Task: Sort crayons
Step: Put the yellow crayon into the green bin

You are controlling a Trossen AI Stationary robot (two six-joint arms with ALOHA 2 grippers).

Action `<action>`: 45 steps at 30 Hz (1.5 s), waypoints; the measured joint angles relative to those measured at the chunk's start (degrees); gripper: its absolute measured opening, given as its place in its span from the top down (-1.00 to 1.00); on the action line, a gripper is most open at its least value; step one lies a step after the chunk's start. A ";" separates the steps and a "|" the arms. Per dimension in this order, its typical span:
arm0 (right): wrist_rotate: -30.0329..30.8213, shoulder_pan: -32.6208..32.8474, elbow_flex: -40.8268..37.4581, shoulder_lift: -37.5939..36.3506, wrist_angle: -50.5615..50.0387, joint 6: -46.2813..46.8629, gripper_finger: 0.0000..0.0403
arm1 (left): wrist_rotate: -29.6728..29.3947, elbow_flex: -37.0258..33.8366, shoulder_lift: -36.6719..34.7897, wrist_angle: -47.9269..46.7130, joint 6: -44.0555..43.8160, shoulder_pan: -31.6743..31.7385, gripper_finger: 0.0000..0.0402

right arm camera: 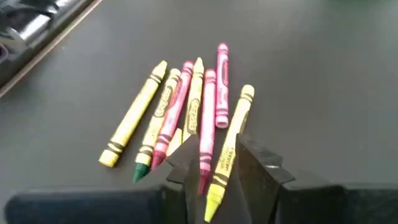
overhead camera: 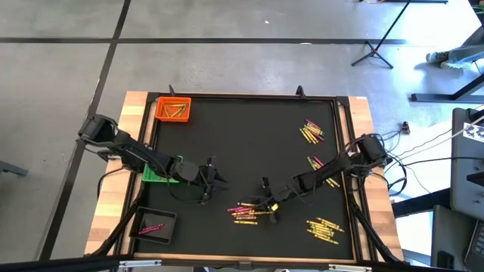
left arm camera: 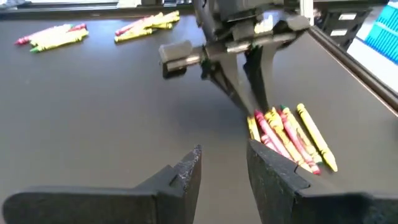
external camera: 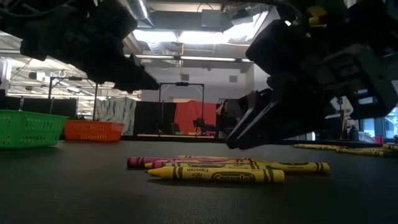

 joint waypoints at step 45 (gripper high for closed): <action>18.60 -5.49 0.15 -3.79 -4.55 -5.04 0.97 | -3.09 -0.04 0.06 -1.23 1.28 3.65 0.44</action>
